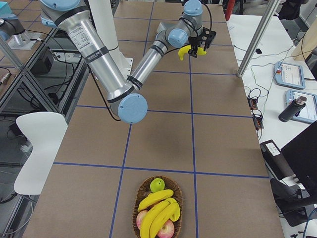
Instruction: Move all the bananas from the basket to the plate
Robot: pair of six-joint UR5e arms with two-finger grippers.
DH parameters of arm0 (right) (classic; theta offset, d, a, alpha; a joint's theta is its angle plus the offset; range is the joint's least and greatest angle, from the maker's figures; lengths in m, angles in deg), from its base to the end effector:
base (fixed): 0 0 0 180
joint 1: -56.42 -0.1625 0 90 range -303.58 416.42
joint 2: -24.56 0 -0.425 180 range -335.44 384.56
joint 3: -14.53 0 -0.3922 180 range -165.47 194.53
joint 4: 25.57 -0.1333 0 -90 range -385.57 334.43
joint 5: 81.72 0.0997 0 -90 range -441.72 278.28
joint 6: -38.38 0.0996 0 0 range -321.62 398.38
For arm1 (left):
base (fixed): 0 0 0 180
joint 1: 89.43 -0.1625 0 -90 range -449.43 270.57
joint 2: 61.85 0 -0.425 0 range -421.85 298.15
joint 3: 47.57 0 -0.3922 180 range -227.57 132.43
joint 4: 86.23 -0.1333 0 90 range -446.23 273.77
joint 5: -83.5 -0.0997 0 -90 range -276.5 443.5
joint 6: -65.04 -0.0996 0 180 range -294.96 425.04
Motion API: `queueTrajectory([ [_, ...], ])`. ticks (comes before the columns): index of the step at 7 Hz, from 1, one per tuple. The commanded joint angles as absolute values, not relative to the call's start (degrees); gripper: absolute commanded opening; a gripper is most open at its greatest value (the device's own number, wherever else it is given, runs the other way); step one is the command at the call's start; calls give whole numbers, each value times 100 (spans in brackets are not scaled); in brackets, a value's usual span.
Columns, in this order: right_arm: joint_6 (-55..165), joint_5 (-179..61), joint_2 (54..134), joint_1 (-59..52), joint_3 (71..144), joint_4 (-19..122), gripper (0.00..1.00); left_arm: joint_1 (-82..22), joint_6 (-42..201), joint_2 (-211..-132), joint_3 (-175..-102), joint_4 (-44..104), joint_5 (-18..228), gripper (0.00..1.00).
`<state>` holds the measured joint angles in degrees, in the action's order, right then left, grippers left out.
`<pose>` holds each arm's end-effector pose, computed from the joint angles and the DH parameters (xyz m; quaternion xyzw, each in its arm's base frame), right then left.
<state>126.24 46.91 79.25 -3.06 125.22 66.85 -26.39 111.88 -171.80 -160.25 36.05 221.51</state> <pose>-0.2367 -0.5416 0.1501 -0.0357 -0.5166 0.2734 0.8107 0.1847 -0.4938 0.2175 0.2504 0.5918 0.1185 0.7570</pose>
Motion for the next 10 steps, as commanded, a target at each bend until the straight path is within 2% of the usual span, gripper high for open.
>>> queueTrajectory([
  [1,13030,4277,7345,225,12527,7529,0,-3735,12398,-17661,-16033,4094,20844,100],
  [3,13058,4081,6870,535,12449,8277,0,-4246,12656,-17978,-16016,4217,20323,100],
  [5,13058,4011,6308,684,11924,8683,0,-4652,12814,-18163,-16025,4262,19944,100],
  [10,13040,3992,6103,904,12034,8265,0,-5232,12841,-18375,-15963,4831,19784,100],
])
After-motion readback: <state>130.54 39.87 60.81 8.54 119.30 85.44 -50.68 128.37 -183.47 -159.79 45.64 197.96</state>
